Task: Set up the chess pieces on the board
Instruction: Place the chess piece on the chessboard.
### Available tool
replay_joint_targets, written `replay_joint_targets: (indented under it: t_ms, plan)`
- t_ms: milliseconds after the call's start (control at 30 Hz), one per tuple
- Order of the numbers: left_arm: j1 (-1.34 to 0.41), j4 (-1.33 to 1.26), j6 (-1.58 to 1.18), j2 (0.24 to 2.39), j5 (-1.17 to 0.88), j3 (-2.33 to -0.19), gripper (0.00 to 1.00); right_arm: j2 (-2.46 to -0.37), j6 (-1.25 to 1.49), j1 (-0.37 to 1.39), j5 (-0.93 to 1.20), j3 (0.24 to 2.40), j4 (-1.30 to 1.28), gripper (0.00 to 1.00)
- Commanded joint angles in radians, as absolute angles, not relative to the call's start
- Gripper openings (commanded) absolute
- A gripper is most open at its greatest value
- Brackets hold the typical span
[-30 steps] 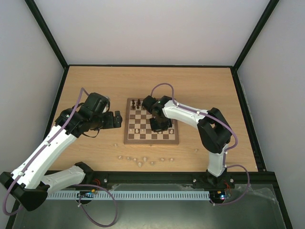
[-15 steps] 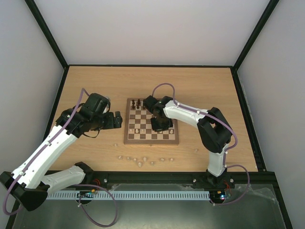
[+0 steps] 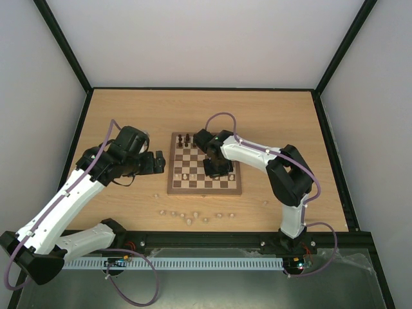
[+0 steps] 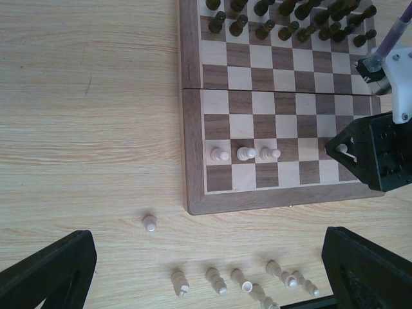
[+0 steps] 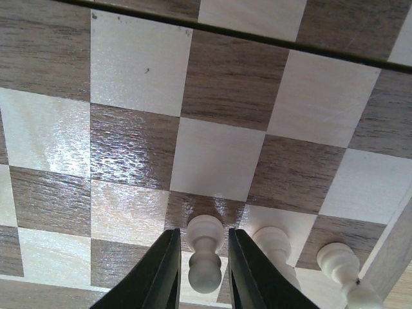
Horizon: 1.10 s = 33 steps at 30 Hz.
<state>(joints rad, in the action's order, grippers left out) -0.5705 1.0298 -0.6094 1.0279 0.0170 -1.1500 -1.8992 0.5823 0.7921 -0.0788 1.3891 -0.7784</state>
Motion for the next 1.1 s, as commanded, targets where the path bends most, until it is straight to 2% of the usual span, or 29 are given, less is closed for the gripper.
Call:
replay_joint_targets:
  t_ms: [0,133,567,767,933,1067]
  plan:
    - [-0.564,1.022,-0.604,1.022,0.005,-1.137,0.99,-1.899,0.574,0.789,-0.073,1.373,-0.804,0.22]
    - [-0.564,1.02,-0.604,1.024,0.005,-1.135,0.99,-1.884,0.575,0.79,-0.072,1.396,-0.815,0.24]
    - [-0.562,1.033,-0.602,1.039,0.017,-1.165,0.99,-1.662,0.587,0.789,-0.078,1.494,-0.919,0.45]
    - [-0.556,1.085,-0.627,1.045,0.024,-1.128,0.99,-1.49,0.65,0.778,-0.089,1.362,-0.965,0.57]
    - [-0.554,1.058,-0.634,1.043,-0.016,-1.071,0.99,-1.366,0.75,0.716,-0.076,1.133,-0.956,0.59]
    - [-0.553,1.022,-0.62,1.049,-0.045,-1.065,0.99,-1.266,0.881,0.703,-0.144,0.977,-0.977,0.62]
